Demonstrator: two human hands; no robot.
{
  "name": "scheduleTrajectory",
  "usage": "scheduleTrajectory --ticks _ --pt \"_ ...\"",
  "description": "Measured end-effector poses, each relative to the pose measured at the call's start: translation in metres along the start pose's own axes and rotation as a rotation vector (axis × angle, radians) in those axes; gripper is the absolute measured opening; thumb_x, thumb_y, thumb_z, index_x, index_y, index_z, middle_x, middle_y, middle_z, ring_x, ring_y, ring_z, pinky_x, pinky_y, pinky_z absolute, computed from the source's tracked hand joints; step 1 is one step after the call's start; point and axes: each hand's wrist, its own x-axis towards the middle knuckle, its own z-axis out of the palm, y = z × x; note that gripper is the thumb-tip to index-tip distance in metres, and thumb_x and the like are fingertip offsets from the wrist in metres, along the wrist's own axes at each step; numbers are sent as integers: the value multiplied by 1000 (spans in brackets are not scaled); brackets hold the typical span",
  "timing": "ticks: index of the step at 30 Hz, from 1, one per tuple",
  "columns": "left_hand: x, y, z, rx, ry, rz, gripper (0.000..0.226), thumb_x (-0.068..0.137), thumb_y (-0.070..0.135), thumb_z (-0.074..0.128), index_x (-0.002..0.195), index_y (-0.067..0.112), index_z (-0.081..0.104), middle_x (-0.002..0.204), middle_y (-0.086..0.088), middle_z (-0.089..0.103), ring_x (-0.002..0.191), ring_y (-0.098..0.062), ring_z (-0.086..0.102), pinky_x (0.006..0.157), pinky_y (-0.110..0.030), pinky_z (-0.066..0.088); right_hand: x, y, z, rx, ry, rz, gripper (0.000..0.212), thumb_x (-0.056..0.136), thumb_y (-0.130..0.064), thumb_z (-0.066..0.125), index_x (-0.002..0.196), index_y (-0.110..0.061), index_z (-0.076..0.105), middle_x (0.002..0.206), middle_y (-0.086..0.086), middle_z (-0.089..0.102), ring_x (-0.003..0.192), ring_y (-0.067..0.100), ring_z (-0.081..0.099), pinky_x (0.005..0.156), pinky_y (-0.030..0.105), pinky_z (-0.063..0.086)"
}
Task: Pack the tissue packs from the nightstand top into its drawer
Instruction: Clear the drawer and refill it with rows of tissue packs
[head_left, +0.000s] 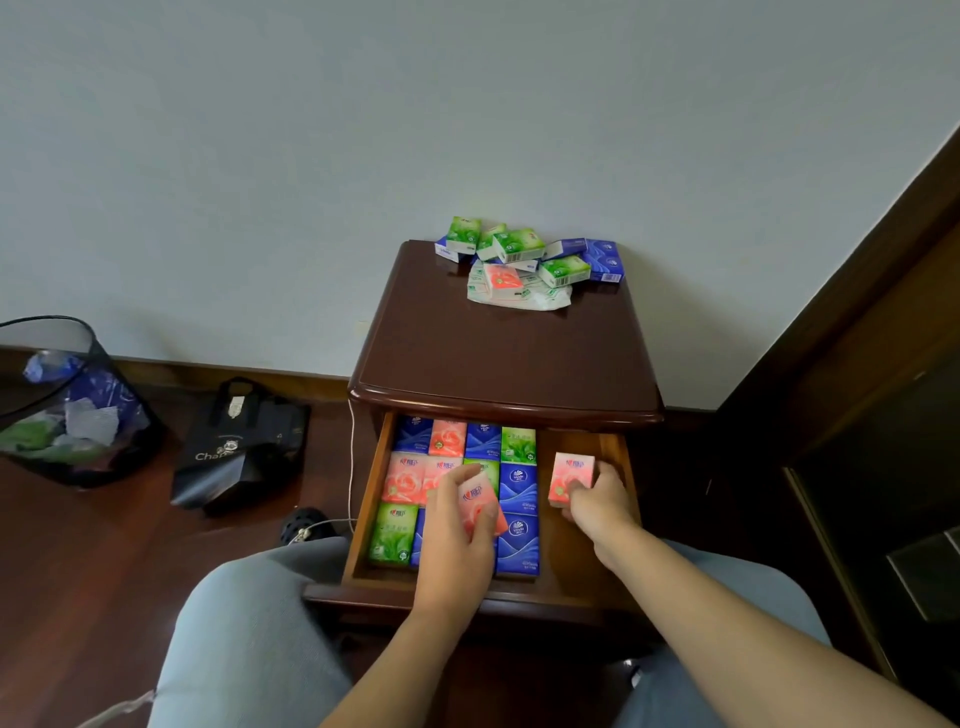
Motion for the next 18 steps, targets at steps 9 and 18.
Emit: scheduleTrajectory --ticks 9,18 --pt "-2 5 1 -126 20 -64 45 99 24 68 121 56 44 120 10 60 101 1 68 69 -22 61 4 -9 18 -115 57 -60 42 106 -18 58 146 -14 48 144 17 51 129 35 59 95 45 57" --pt "-4 6 -1 -123 10 -42 36 98 27 69 124 43 50 112 10 63 96 -5 71 72 -28 63 4 -12 17 -281 92 -79 31 102 -28 65 129 -14 59 131 13 62 119 31 64 91 44 59"
